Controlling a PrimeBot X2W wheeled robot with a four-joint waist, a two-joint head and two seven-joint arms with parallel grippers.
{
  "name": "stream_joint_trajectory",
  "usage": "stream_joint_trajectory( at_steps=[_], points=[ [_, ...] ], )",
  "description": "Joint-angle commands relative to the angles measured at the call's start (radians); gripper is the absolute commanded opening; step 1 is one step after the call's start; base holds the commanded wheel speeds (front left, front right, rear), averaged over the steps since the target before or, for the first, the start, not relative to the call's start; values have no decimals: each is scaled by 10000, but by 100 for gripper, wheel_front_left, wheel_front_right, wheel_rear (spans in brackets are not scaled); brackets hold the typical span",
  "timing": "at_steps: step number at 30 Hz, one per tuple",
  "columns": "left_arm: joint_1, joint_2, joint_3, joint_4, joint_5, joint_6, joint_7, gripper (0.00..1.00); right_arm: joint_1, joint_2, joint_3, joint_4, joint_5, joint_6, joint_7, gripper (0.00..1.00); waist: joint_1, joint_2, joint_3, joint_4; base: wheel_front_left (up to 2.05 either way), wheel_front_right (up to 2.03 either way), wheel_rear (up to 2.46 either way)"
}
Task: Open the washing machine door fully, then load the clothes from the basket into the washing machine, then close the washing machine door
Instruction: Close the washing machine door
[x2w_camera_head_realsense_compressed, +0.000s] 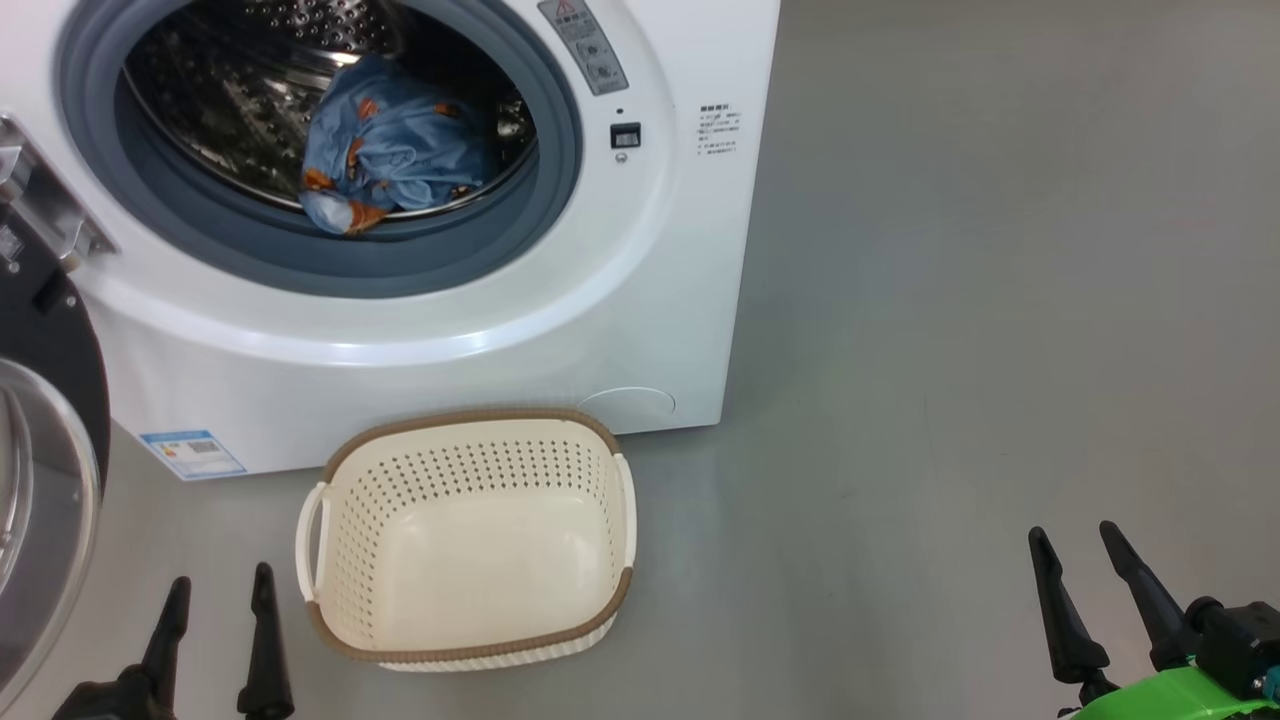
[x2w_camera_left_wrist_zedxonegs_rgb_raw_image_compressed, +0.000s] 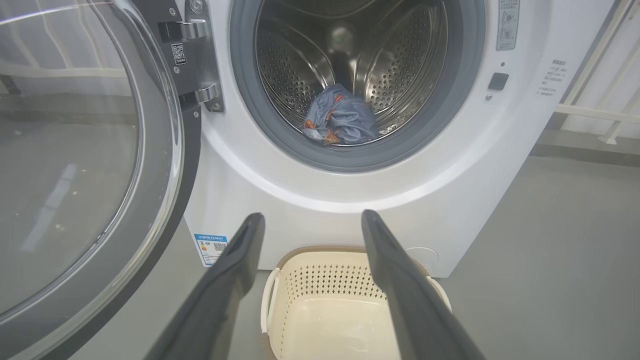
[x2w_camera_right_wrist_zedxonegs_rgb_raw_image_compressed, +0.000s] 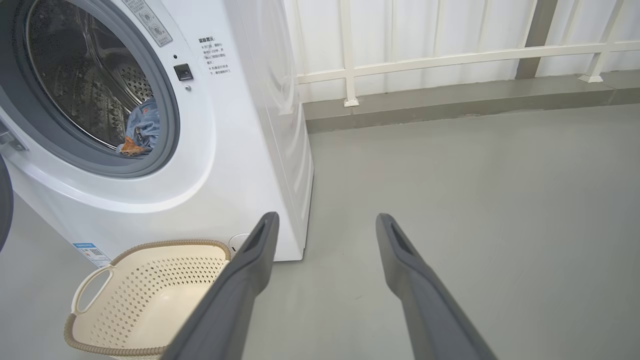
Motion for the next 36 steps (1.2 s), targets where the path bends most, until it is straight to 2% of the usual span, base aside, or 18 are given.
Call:
stream_joint_trajectory(
  at_steps=[1, 9, 16, 23, 30, 36],
  points=[
    [-118, 167, 282, -306, -51, -15, -63, 100, 67, -130, 177, -259, 63, 27, -49, 100, 0, 0, 5, 9, -61, 61, 0],
    [-136, 175, 238, -311, -66, -15, -63, 100, 59, -113, 164, -266, 38, 27, -49, 100, 0, 0, 8, 123, -14, 14, 0],
    [-167, 115, 278, -321, -200, -15, -63, 100, 82, -137, 239, -326, 17, 27, -49, 100, 0, 0, -20, 655, 0, 0, 0],
    [-165, 59, 459, -287, -370, -15, -63, 100, -146, -248, 601, -279, 27, 27, -49, 100, 0, 0, 33, 1491, 0, 0, 0],
    [-84, 26, 582, -200, -634, -2, -63, 100, -571, -494, 1166, -151, 52, 27, -49, 100, 0, 0, 124, 2768, 0, 0, 0],
    [-6, 23, 338, -194, -1072, 215, -63, 100, -877, -757, 1593, -27, 83, 27, -49, 100, 0, 0, 161, 3876, 0, 0, 0]
  ],
)
